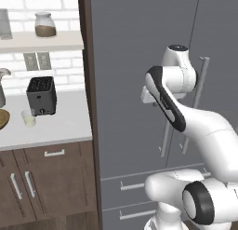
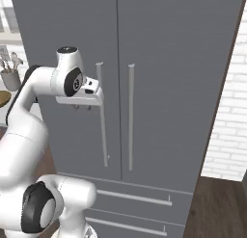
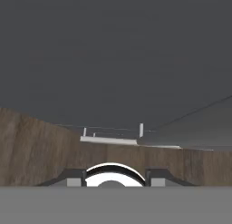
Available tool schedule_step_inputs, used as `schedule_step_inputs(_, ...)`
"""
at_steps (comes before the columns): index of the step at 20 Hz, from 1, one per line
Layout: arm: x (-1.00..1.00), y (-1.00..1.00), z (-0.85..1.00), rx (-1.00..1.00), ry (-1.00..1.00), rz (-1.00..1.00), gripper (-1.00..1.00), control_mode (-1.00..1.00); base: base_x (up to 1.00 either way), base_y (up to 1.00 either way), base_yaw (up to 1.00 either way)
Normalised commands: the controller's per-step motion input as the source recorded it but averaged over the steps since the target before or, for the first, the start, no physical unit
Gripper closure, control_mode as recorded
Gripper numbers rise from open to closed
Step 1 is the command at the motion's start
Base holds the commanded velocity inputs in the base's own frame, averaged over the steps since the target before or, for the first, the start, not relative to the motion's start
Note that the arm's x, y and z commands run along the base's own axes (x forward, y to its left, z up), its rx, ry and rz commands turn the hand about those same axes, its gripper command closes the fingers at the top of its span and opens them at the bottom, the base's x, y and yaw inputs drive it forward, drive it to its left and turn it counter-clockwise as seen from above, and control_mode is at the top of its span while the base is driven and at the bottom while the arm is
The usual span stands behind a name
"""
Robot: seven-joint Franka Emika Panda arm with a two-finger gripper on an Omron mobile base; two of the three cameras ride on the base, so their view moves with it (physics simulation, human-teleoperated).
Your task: Grab a lemon wedge from the fridge and one ice cube from the ice bowl, and put them in the glass of lemonade.
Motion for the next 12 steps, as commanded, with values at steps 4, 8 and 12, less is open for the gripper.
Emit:
schedule_step_inputs(4, -0.42, -0.08, 0.0, 0.01, 0.0, 0.0, -1.0, -1.0, 0.0, 0.0, 0.0)
schedule_step_inputs(8, -0.83, -0.17, 0.0, 0.02, -0.01, -0.01, -1.0, -1.0, 0.0, 0.0, 0.0)
schedule_step_inputs(12, -0.7, -0.2, 0.0, 0.0, 0.0, -0.01, -1.0, -1.0, 0.0, 0.0, 0.0)
